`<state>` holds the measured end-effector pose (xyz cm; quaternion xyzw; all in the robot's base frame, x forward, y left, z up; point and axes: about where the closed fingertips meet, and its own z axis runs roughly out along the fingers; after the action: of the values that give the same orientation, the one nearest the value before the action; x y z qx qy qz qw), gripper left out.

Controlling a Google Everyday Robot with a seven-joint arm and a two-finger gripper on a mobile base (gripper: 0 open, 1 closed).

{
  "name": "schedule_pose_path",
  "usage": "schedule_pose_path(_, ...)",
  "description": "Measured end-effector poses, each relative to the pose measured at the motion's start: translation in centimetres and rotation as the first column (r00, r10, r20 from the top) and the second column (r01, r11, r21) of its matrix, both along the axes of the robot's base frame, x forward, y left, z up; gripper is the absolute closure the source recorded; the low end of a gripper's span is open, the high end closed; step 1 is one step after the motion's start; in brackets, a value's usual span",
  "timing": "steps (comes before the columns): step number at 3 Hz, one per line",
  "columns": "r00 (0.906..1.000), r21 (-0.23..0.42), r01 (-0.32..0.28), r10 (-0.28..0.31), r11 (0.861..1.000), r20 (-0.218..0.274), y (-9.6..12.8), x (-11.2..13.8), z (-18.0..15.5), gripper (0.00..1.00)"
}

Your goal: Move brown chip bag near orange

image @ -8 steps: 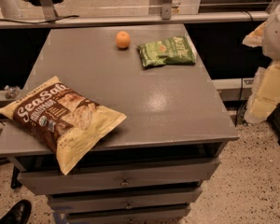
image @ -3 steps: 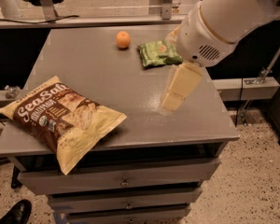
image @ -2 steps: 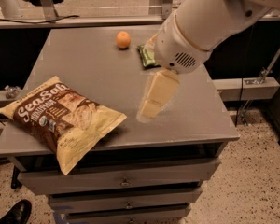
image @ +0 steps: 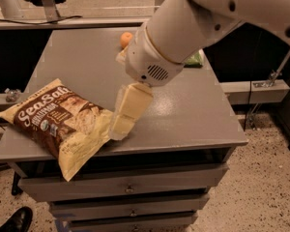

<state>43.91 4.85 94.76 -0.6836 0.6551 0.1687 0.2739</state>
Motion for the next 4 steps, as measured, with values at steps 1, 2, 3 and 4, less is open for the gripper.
schedule_pose_path(1,0.9995,0.029,-0.03,0.03,0.999,0.002,2.3,-0.9,-0.4,0.0)
schedule_pose_path(2,0.9986,0.043,-0.039,0.037,0.998,0.038,4.6,-0.1,-2.3,0.0)
schedule_pose_path(3,0.9978,0.05,-0.039,0.036,0.998,0.056,6.5,1.7,-4.5,0.0)
schedule_pose_path(4,0.9986,0.041,-0.035,0.033,0.999,0.04,7.4,3.0,-6.7,0.0)
